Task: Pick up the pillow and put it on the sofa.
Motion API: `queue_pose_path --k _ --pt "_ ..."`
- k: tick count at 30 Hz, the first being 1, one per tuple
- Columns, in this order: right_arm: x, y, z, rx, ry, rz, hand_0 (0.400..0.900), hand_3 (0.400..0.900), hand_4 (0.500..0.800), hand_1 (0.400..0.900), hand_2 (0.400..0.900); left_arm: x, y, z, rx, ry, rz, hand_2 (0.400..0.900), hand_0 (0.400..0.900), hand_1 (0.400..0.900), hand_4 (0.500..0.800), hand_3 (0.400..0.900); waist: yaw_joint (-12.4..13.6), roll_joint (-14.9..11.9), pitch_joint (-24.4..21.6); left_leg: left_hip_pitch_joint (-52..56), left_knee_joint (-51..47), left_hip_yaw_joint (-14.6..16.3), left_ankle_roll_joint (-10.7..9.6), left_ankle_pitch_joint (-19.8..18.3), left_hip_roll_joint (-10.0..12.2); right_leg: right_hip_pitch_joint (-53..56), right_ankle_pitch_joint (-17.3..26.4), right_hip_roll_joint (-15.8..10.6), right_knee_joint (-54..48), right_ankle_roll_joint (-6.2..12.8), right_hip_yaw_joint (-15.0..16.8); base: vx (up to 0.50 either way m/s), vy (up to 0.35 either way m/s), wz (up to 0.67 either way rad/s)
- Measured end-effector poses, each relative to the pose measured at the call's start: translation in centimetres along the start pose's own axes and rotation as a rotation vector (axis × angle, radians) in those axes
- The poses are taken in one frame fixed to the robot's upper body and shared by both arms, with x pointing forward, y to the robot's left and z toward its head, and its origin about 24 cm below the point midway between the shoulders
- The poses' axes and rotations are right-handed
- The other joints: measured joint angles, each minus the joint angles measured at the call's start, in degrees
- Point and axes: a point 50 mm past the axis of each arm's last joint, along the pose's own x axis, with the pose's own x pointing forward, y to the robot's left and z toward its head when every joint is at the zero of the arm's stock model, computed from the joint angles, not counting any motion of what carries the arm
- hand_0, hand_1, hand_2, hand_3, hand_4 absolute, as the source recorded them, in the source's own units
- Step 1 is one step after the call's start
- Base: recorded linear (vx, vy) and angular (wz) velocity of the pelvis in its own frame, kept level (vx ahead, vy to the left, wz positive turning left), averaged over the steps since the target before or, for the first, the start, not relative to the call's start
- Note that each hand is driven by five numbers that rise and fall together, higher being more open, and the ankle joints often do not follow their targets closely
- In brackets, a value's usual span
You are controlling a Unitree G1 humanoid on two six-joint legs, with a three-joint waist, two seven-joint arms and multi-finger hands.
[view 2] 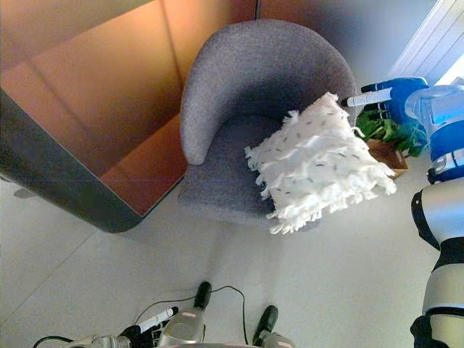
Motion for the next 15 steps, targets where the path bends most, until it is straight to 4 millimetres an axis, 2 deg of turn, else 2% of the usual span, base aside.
queue_pose_path --k 5,8,11,15 --pt "-0.1 -0.3 -0.6 -0.021 0.020 0.028 0.900 0.900 0.800 0.900 0.900 -0.2 0.3 0.0 0.027 0.009 0.008 0.900 0.900 0.900 0.800 0.900 -0.20 -0.49 -0.33 0.62 0.00 0.62 0.09 -0.18 0.00 0.30 0.18 -0.01 0.01 -0.24 0.56 0.00 -0.013 -0.06" --pt "0.4 0.1 -2.0 -0.002 -0.005 0.080 0.900 0.900 0.800 0.900 0.900 -0.4 0.8 -0.3 0.029 0.019 0.017 0.900 0.900 0.900 0.800 0.900 -1.15 -0.88 -0.77 1.54 0.00 0.68 0.15 -0.41 -0.08 1.20 0.14 -0.12 0.00 -0.21 0.57 0.00 -0.008 -0.07" --pt "1.1 0.8 -5.0 0.041 0.002 0.117 0.900 0.900 0.800 0.900 0.900 -0.5 1.1 -0.7 0.032 0.031 0.027 0.900 0.900 0.900 0.800 0.900 -1.39 -1.15 -1.99 2.13 -0.01 1.33 0.24 -0.63 -0.10 1.41 0.15 -0.18 0.01 -0.21 1.27 -0.01 -0.009 -0.11" --pt "2.0 2.8 -11.8 0.090 0.081 0.141 0.900 0.900 0.800 0.900 0.900 -0.5 1.3 -1.2 0.046 0.049 0.036 0.900 0.900 0.900 0.800 0.900 -2.21 -0.63 -4.54 3.26 -0.02 2.55 0.48 -1.06 -0.21 1.88 0.17 -0.33 0.03 -0.16 2.28 -0.05 -0.023 -0.14"
